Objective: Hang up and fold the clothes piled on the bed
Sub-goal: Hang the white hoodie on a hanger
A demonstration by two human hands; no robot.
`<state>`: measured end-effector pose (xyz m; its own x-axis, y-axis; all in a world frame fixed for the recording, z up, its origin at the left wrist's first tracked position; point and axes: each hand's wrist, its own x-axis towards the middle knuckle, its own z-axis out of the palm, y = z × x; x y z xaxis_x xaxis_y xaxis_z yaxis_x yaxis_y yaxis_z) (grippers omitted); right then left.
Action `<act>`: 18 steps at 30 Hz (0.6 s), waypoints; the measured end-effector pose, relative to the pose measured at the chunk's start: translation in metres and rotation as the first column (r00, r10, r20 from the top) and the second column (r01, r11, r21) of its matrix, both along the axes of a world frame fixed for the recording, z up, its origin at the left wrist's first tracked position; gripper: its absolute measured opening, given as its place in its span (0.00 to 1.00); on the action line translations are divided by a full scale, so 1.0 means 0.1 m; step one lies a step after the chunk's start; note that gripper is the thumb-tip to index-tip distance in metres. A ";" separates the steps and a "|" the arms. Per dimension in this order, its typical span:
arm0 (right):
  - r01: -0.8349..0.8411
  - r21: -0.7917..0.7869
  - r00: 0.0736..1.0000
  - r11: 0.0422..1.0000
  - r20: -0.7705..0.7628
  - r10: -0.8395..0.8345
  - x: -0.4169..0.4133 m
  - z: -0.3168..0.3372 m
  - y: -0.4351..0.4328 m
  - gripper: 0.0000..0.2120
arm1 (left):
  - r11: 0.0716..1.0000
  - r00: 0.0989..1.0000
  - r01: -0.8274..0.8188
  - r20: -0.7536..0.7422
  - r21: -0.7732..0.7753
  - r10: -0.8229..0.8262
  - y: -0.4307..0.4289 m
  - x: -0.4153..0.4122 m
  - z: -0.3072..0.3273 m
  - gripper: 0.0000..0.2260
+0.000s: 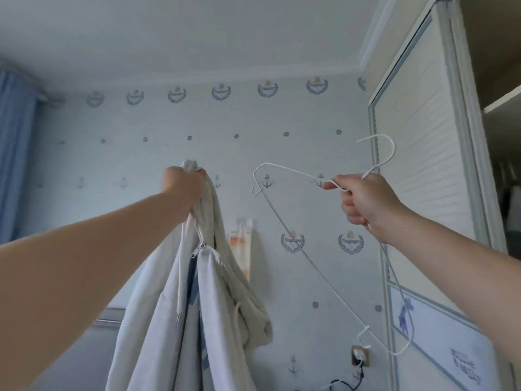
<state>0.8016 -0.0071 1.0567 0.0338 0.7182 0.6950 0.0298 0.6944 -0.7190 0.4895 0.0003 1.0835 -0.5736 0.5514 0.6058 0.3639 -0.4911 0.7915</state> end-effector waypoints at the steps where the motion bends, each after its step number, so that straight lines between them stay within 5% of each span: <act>1: -0.051 0.007 0.999 0.999 0.017 0.050 -0.14 -0.07 -0.05 0.11 | 0.999 0.999 -0.035 -0.003 -0.018 0.035 -0.11 -0.16 -0.06 0.10; 10: -0.514 0.017 0.849 0.858 0.154 0.505 -1.76 -0.60 -0.54 0.12 | 0.932 0.936 -0.351 -0.003 -0.096 0.352 -1.36 -1.62 -0.33 0.13; 18: -0.687 0.022 0.712 0.726 0.219 0.667 -3.41 -0.84 -1.15 0.14 | 0.845 0.852 -0.522 -0.118 -0.117 0.511 -2.62 -2.80 -0.43 0.10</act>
<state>0.4609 -0.1224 0.9723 -0.5701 0.4280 0.7013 -0.3523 0.6438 -0.6792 0.2093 -0.2621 1.0405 -0.7524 0.2703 0.6006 0.5980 -0.1018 0.7950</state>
